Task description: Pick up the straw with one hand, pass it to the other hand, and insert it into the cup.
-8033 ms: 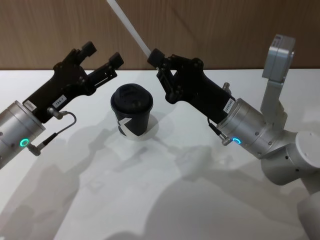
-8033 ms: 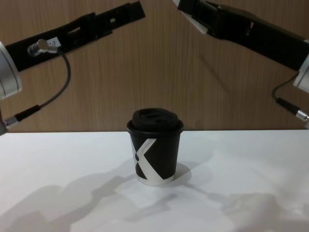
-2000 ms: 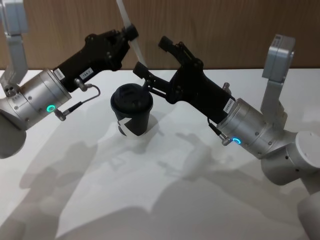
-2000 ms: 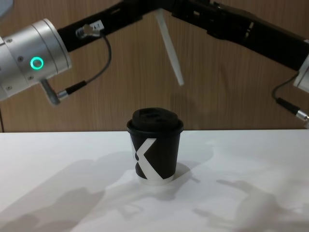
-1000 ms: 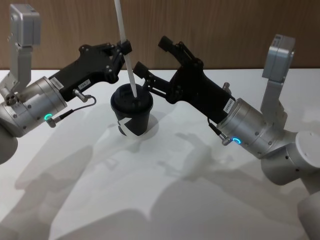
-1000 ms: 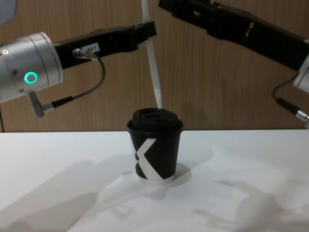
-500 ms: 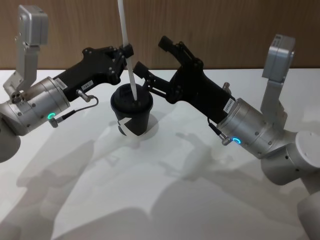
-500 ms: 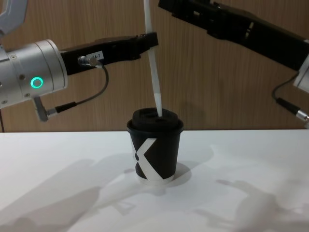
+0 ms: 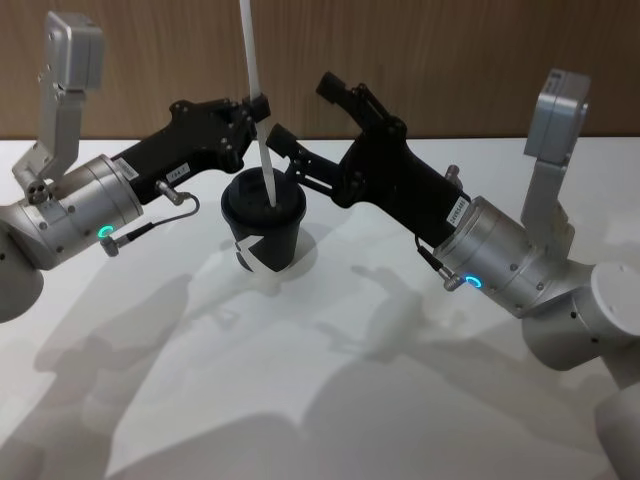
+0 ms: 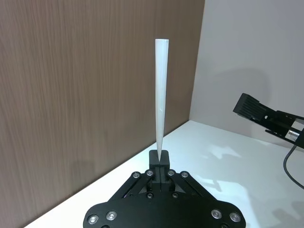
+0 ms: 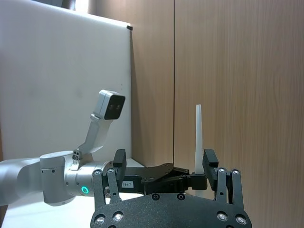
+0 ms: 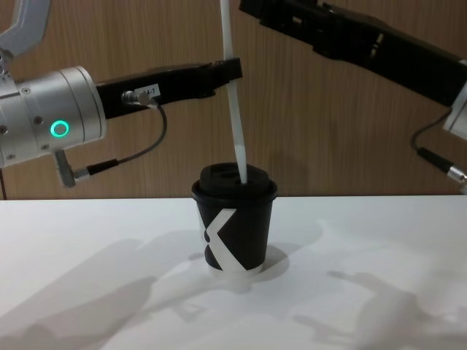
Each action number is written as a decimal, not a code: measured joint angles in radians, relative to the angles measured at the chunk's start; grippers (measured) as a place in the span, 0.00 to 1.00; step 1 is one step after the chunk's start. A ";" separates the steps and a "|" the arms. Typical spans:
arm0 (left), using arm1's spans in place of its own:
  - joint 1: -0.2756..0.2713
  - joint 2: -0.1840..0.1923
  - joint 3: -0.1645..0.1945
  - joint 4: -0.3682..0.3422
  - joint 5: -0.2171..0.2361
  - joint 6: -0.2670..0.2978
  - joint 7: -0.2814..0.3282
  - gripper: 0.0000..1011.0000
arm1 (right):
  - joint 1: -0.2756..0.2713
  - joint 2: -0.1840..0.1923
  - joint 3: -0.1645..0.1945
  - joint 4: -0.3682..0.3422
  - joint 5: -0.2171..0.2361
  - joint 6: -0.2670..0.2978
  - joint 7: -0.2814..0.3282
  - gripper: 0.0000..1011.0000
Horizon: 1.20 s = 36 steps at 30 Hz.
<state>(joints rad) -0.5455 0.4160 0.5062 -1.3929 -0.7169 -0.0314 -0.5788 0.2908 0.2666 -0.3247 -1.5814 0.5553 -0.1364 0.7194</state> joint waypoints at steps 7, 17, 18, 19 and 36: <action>-0.006 -0.003 -0.003 0.011 -0.012 0.021 -0.019 0.00 | 0.000 0.000 0.000 0.000 0.000 0.000 0.000 0.99; -0.012 -0.002 0.001 0.027 -0.029 0.047 -0.038 0.00 | 0.000 0.000 0.000 0.000 0.000 0.000 0.000 0.99; -0.012 -0.001 0.002 0.030 -0.030 0.050 -0.039 0.00 | 0.000 0.000 0.000 0.000 0.000 0.000 0.000 0.99; -0.012 -0.002 0.003 0.031 -0.030 0.051 -0.040 0.00 | 0.000 0.000 0.000 0.000 0.000 0.000 0.000 0.99; -0.003 -0.010 0.015 0.062 0.002 0.047 -0.015 0.31 | 0.000 0.000 0.000 0.000 0.000 0.000 0.000 0.99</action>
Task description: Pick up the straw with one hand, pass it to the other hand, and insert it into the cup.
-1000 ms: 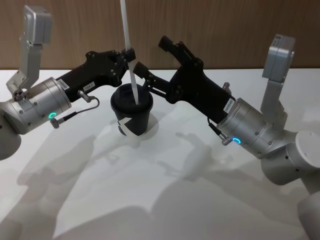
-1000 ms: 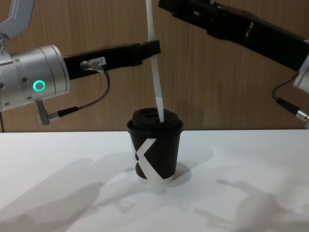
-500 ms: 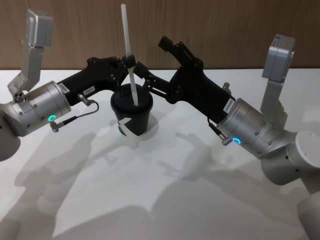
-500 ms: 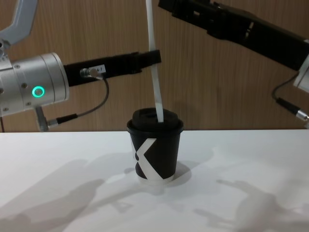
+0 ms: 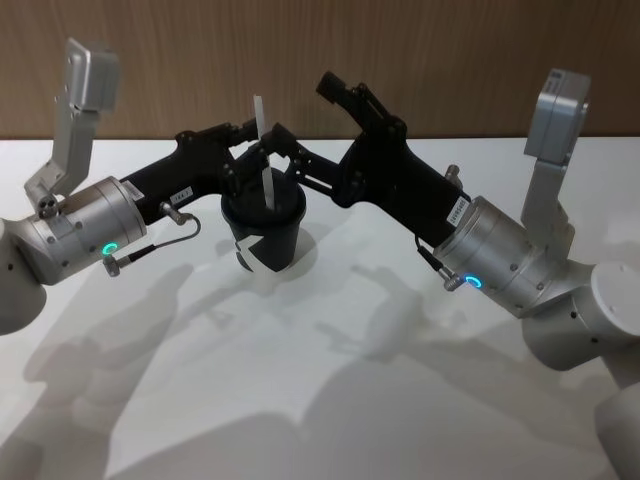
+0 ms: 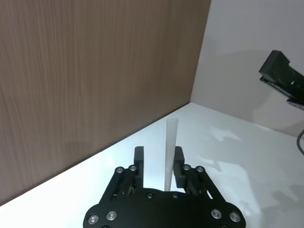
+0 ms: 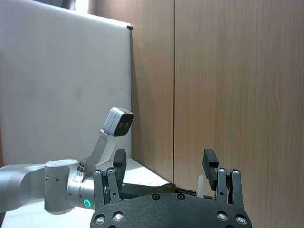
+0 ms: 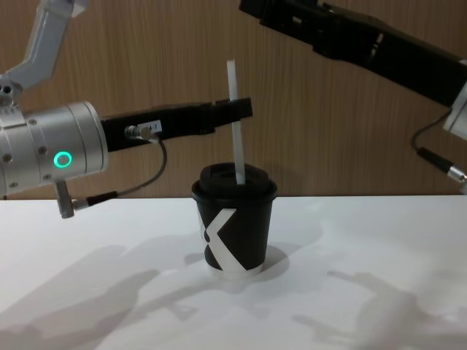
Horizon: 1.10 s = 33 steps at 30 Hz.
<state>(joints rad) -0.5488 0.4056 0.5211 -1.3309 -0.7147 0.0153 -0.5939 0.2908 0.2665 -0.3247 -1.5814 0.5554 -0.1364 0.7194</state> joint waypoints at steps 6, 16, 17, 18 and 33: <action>0.008 -0.002 0.000 0.003 0.013 -0.004 0.012 0.49 | 0.000 0.000 0.000 0.000 0.000 0.000 0.000 0.99; 0.046 0.011 -0.001 -0.026 0.040 -0.004 0.041 0.81 | -0.004 -0.003 0.003 -0.011 0.000 -0.004 -0.017 0.99; 0.050 0.012 -0.001 -0.029 0.042 -0.004 0.043 0.85 | -0.008 -0.004 0.006 -0.017 0.000 -0.007 -0.025 0.99; 0.054 0.014 -0.001 -0.033 0.045 -0.005 0.046 0.87 | -0.011 -0.005 0.007 -0.022 0.000 -0.008 -0.031 0.99; 0.130 0.032 -0.016 -0.105 0.083 -0.036 0.094 0.99 | -0.120 0.029 0.061 -0.147 0.007 0.018 -0.135 0.99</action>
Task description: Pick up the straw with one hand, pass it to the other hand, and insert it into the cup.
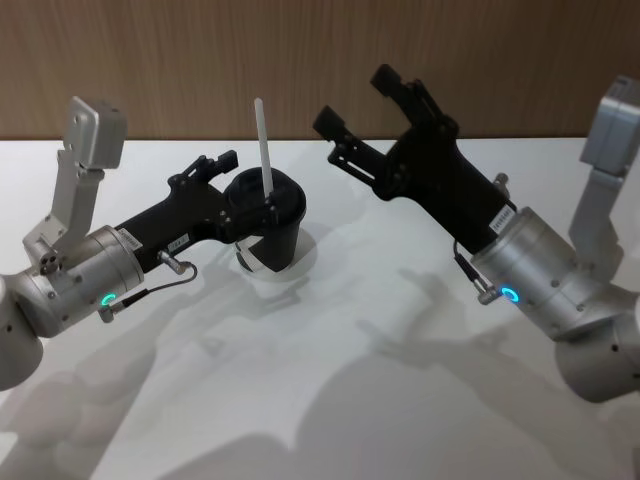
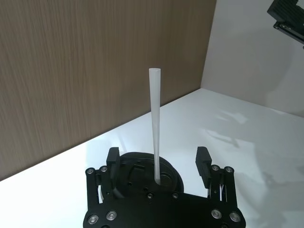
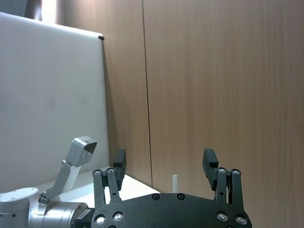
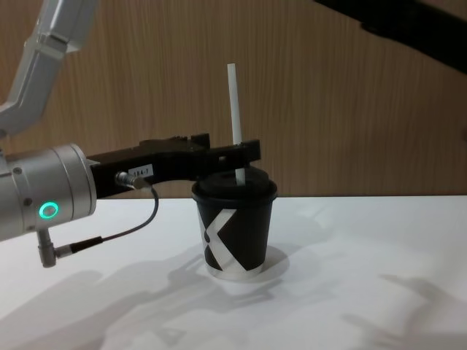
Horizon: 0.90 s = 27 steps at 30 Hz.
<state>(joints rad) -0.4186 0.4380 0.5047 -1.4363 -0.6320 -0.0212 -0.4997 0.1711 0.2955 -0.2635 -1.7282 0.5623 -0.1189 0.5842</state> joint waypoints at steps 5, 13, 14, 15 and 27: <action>0.022 0.002 -0.007 -0.021 0.005 -0.006 0.014 0.99 | -0.034 0.020 0.013 -0.034 0.016 0.020 -0.011 0.99; 0.060 0.002 -0.021 -0.061 0.020 -0.011 0.054 0.99 | -0.075 0.054 0.021 -0.075 0.061 0.057 0.003 0.99; 0.067 0.001 -0.023 -0.068 0.024 -0.012 0.062 0.99 | -0.078 0.057 0.021 -0.078 0.068 0.063 0.009 0.99; 0.067 0.001 -0.023 -0.068 0.024 -0.012 0.062 0.99 | -0.080 0.061 0.021 -0.082 0.074 0.066 0.014 0.99; 0.129 -0.016 -0.043 -0.119 0.086 -0.049 0.164 0.99 | -0.088 0.095 -0.001 -0.109 0.169 0.124 0.103 0.99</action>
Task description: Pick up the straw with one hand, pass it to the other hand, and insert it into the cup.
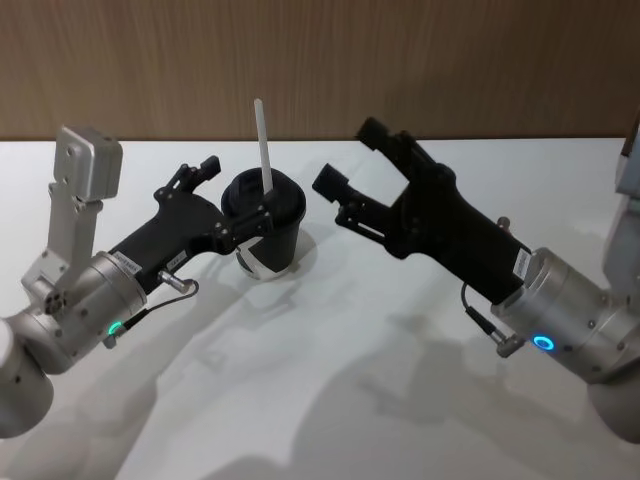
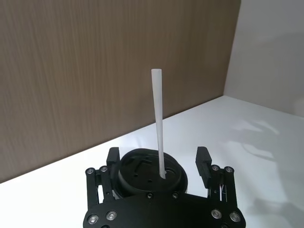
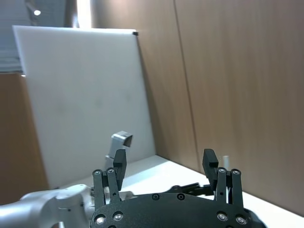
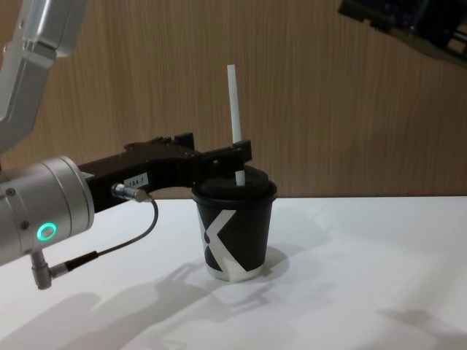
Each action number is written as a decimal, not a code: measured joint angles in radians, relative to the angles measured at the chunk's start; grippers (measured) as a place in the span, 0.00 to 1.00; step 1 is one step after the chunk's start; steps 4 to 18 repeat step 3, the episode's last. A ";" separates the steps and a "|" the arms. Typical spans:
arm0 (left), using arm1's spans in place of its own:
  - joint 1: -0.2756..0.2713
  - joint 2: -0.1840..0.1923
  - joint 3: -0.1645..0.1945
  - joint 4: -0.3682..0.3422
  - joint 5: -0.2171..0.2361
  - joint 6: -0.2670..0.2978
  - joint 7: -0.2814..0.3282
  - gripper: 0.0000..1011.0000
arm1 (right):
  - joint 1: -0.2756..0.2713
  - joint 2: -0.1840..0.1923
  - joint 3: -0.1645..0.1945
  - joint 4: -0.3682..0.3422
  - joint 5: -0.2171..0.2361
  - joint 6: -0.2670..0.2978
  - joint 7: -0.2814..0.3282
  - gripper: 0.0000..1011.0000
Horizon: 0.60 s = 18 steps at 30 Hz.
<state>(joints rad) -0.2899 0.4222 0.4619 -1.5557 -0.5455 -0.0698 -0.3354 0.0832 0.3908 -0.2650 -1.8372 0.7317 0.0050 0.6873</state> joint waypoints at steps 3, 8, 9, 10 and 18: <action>0.013 -0.004 -0.004 -0.009 0.016 -0.012 0.022 0.99 | 0.004 0.006 -0.008 -0.002 0.024 0.015 0.024 0.99; 0.013 -0.004 -0.004 -0.009 0.016 -0.012 0.022 0.99 | 0.004 0.006 -0.008 -0.002 0.024 0.015 0.024 0.99; 0.013 -0.004 -0.004 -0.009 0.016 -0.012 0.022 0.99 | 0.004 0.006 -0.008 -0.002 0.024 0.015 0.024 0.99; 0.013 -0.004 -0.004 -0.009 0.016 -0.012 0.022 0.99 | 0.004 0.006 -0.008 -0.002 0.024 0.015 0.024 0.99; 0.013 -0.004 -0.004 -0.009 0.016 -0.012 0.022 0.99 | 0.004 0.006 -0.008 -0.002 0.024 0.015 0.024 0.99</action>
